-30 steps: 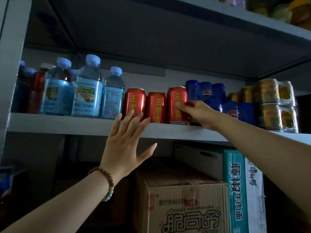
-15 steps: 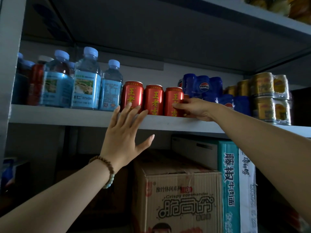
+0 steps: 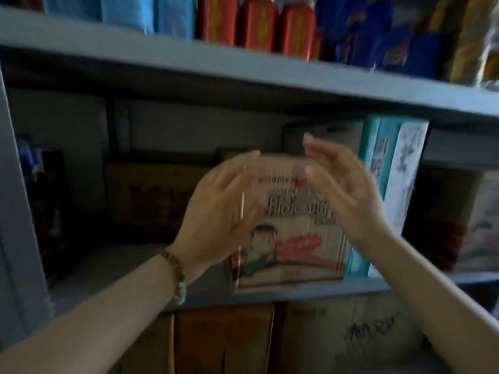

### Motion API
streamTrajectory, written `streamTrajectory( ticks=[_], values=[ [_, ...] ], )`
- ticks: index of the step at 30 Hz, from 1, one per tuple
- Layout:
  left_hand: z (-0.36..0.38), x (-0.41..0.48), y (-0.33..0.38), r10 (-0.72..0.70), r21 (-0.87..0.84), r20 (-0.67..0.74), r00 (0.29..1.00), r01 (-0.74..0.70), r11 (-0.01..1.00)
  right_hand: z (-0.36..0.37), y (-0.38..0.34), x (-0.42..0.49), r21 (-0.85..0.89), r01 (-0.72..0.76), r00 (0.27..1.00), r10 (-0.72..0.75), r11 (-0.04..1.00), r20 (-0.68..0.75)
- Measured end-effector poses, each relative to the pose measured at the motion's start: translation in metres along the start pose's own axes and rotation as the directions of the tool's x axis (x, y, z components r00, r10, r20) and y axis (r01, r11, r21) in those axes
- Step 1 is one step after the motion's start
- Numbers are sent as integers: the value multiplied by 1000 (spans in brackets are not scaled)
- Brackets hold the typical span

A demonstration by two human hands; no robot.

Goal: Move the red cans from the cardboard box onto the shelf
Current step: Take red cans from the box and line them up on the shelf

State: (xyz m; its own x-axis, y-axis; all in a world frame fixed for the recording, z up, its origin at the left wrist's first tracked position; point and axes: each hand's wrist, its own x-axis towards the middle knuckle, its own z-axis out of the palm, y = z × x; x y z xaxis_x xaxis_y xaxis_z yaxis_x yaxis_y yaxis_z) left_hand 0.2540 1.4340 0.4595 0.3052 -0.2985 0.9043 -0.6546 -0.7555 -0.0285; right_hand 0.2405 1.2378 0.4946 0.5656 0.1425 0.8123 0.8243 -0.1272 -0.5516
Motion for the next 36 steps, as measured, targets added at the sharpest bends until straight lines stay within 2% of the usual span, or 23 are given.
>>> streamTrajectory(
  ticks=[2,5,7,10,12,13,15,17,20,21,23,26,29,32,36],
  values=[
    [22,-62,5,-76,-72,154,985,88,993,16,42,-62,-38,-177,979,180,983,98],
    [43,-161,12,-263,-96,424,867,332,938,40,104,-152,-166,-388,889,415,907,192],
    [45,-218,19,-342,-15,585,735,432,902,57,131,-205,-268,-458,806,523,848,277],
    [40,-292,27,-414,123,782,465,536,835,87,149,-266,-307,-552,674,632,775,383],
    [31,-334,33,-414,162,832,369,552,818,107,157,-302,-307,-605,593,673,734,441],
    [27,-352,35,-398,161,856,330,561,812,117,163,-322,-320,-633,530,696,705,484],
    [18,-386,40,-362,187,910,201,579,793,135,175,-361,-354,-697,342,723,624,600],
    [13,-412,44,-333,259,943,16,593,762,147,181,-396,-431,-711,137,711,555,689],
    [15,-446,53,-244,370,926,-288,565,738,161,179,-435,-576,-639,-141,658,510,740],
    [16,-456,58,-214,396,905,-369,543,740,165,177,-446,-604,-634,-218,638,483,738],
    [19,-472,66,-166,423,865,-473,511,749,171,175,-467,-645,-643,-328,612,413,719],
    [25,-487,70,-110,427,843,-526,531,732,181,176,-487,-651,-646,-351,603,398,716],
    [32,-494,70,-75,396,848,-524,534,747,185,179,-490,-655,-665,-369,604,359,706],
    [38,-497,72,-76,376,869,-489,552,744,185,183,-494,-639,-720,-366,634,270,681],
    [47,-502,77,-145,391,908,-394,668,633,185,185,-494,-594,-797,-359,707,107,609]
  ],
)
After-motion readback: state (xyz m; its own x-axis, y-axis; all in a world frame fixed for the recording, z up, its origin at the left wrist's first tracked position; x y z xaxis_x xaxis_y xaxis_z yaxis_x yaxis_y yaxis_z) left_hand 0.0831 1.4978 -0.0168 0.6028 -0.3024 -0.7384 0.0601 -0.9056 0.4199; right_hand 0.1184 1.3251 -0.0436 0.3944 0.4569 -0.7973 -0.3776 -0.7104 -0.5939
